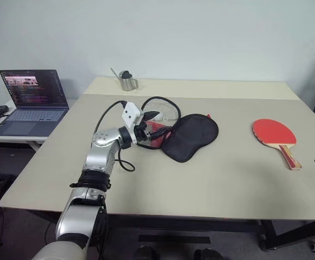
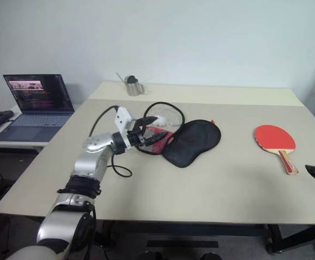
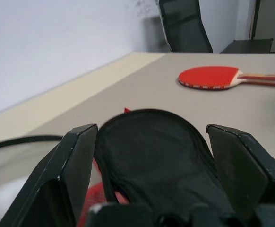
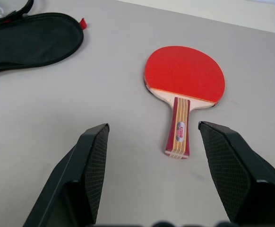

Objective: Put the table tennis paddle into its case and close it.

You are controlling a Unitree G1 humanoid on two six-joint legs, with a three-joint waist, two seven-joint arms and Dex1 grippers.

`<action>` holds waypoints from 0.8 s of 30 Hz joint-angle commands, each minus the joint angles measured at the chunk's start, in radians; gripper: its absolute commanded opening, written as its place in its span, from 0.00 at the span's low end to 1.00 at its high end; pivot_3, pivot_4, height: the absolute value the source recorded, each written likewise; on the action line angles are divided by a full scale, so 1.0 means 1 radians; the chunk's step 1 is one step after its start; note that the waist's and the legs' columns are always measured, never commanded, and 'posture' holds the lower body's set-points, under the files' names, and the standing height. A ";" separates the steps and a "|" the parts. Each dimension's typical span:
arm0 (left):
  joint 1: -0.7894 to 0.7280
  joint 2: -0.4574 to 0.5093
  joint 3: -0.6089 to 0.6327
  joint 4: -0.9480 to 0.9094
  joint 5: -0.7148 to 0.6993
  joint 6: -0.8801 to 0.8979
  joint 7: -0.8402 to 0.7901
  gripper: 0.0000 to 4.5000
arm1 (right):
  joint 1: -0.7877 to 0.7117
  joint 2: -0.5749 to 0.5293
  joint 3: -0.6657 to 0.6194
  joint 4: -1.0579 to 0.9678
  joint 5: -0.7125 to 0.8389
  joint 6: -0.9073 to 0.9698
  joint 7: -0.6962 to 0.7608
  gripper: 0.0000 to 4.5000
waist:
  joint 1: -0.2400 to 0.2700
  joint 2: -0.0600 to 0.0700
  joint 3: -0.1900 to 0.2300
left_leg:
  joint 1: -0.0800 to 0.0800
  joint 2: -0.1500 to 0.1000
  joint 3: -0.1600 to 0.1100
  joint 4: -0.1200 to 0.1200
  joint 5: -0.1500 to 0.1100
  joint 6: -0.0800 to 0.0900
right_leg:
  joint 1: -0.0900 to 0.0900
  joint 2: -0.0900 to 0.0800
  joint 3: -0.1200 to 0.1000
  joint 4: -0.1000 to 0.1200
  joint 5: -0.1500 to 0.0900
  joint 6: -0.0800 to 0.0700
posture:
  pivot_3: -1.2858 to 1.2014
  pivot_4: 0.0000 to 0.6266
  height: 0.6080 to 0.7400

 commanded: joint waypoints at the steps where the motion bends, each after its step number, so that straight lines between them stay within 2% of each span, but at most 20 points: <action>1: -0.056 -0.017 -0.003 0.037 0.009 -0.048 0.001 0.90 | 0.025 -0.012 -0.050 -0.035 0.002 0.009 0.013 0.73 | 0.000 0.000 0.000 | 0.000 0.000 0.000 0.000 0.000 0.000 | 0.000 0.000 0.000 0.000 0.000 0.000 | 0.52 0.24 1.00; 7: -0.103 -0.032 0.032 0.129 -0.015 -0.087 0.009 0.90 | -0.026 -0.015 -0.060 -0.058 0.031 0.035 -0.034 0.73 | -0.005 -0.001 0.000 | 0.000 0.000 -0.001 0.000 -0.002 -0.003 | 0.001 0.000 -0.001 -0.001 0.000 0.000 | 0.52 0.24 1.00; 11: -0.124 -0.029 0.040 0.175 -0.019 -0.112 -0.019 0.90 | -0.071 -0.015 -0.014 -0.112 0.087 0.080 -0.046 0.73 | -0.005 -0.001 0.000 | 0.001 0.000 -0.002 0.000 -0.001 -0.002 | 0.001 0.000 -0.001 -0.001 0.000 0.000 | 0.52 0.24 1.00; 18: -0.122 0.022 0.043 0.172 -0.041 -0.049 -0.152 0.90 | -0.231 0.016 0.180 -0.194 0.190 0.145 -0.126 0.73 | -0.014 -0.001 0.000 | 0.000 0.000 -0.002 0.000 0.000 0.000 | 0.001 0.000 -0.002 -0.001 0.000 0.000 | 0.52 0.24 1.00; 24: -0.107 0.051 0.029 0.177 -0.023 -0.040 -0.212 0.90 | -0.406 0.110 0.374 -0.223 0.280 0.226 -0.259 0.73 | -0.019 -0.002 0.000 | 0.000 0.000 -0.003 -0.001 0.001 0.001 | 0.001 0.000 -0.002 -0.001 0.000 0.000 | 0.52 0.24 1.00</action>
